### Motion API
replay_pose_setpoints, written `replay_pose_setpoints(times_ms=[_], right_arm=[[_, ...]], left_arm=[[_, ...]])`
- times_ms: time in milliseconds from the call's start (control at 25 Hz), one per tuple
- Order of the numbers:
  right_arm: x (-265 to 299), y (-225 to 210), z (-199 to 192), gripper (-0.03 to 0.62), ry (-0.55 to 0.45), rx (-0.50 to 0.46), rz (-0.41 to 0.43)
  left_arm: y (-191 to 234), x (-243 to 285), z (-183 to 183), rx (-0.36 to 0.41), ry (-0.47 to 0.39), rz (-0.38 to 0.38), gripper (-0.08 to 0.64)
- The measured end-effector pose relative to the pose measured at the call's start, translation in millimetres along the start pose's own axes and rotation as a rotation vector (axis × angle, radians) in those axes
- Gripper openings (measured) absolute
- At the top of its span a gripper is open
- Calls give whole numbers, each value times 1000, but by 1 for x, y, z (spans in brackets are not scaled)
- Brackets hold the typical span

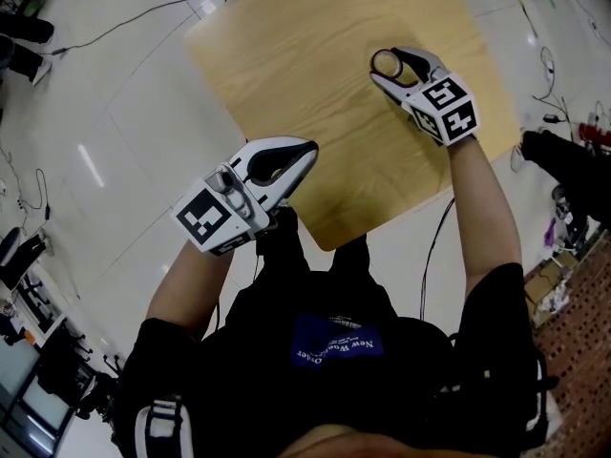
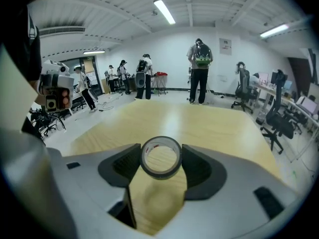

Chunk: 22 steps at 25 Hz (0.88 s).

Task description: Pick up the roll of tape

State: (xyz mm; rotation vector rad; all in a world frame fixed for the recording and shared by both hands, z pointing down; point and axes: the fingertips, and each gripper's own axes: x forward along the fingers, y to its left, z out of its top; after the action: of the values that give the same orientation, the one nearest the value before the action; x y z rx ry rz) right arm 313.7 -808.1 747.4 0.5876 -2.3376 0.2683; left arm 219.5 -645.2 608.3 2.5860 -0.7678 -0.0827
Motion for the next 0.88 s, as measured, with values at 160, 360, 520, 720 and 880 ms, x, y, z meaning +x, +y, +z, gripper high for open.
replay_pose_setpoints(times_ms=[160,360,520,720,880], right_arm=[[-41,2,20,250,-27,7,-16],[-105,16,54,250,-70,13,-26],[-167,34,86,250,-120,5,-41],[-246,64,120,250,-179,6,-53],[-301,92,135,250,-228,21,-60]], left_arm=[[-17,1,24,33,-17,-1,-8],[-47,-1,59,69,-31,7,-8],[-80,-1,96,122,-61,-7,-8],[-122,-6,133,146,-85,-32,-8],[-148,-15,152,161,-98,-35,-8]])
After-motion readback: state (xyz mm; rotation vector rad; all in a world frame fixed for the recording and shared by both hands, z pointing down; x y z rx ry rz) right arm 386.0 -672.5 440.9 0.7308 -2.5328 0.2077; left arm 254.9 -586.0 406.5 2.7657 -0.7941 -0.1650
